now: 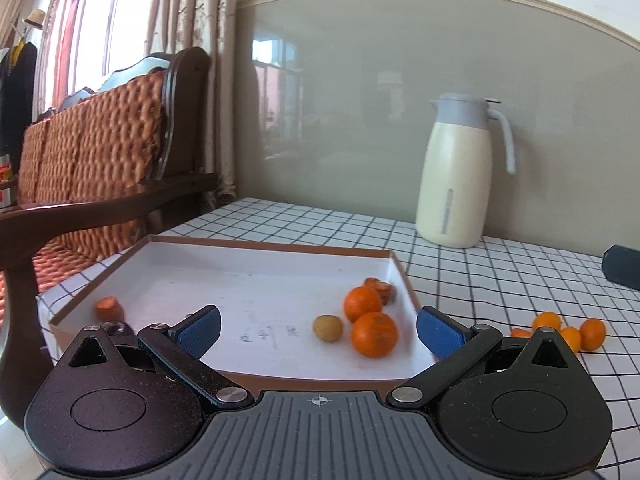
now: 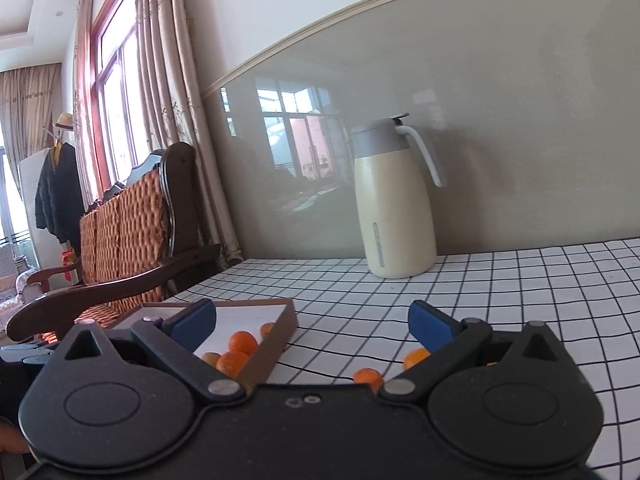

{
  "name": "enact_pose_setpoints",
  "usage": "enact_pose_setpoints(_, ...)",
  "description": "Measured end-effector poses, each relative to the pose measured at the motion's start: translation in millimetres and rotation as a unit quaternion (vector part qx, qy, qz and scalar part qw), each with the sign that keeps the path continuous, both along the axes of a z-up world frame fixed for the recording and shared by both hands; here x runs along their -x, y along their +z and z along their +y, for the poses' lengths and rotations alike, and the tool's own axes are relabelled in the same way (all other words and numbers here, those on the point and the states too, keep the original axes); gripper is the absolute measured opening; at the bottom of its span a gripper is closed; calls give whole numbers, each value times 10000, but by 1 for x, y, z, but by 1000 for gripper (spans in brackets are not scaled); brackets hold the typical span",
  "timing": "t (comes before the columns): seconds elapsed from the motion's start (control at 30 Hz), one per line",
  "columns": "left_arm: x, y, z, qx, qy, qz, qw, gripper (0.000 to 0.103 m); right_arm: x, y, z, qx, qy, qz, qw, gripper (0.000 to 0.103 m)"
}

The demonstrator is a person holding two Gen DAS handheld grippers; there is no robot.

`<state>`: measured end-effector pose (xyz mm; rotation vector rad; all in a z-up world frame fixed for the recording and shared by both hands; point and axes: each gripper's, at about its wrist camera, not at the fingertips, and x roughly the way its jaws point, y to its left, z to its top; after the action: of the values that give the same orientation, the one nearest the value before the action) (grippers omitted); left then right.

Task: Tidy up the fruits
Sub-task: 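Move both open tools back from the box to the remaining fruit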

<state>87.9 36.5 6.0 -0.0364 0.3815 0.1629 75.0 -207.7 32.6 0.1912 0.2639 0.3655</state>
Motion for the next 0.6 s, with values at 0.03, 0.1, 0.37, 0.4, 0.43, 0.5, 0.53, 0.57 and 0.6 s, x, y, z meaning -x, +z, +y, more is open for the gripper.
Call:
enact_pose_setpoints(0.03, -1, 0, -3, -13, -31, 8, 10000, 103, 0, -1, -1, 13, -19, 16, 10000, 97)
enact_pose_setpoints(0.1, -2, -1, -8, -48, -92, 21, 9999, 103, 2, -1, -4, 26, -44, 42, 10000, 97)
enact_pose_setpoints(0.37, -8, -4, -33, -92, -378, 93, 9992, 103, 6, -5, -13, 289, -232, 53, 9993, 97)
enact_pose_setpoints(0.4, -8, -5, -36, -98, -412, 99, 9991, 103, 7, -6, -14, 308, -256, 77, 9992, 97)
enact_pose_setpoints(0.43, -8, -5, -40, -109, -452, 104, 9989, 103, 6, -6, -16, 313, -273, 106, 9991, 97)
enact_pose_setpoints(0.5, -9, -6, -46, -140, -526, 113, 9985, 103, 7, -8, -20, 302, -317, 162, 9989, 97)
enact_pose_setpoints(0.53, -9, -6, -50, -158, -558, 121, 9982, 103, 6, -8, -22, 303, -332, 190, 9988, 97)
enact_pose_setpoints(0.57, -9, -7, -54, -175, -598, 128, 9980, 103, 5, -9, -25, 317, -358, 225, 9986, 97)
enact_pose_setpoints(0.6, -9, -8, -57, -184, -630, 132, 9978, 103, 5, -9, -26, 332, -391, 251, 9984, 97)
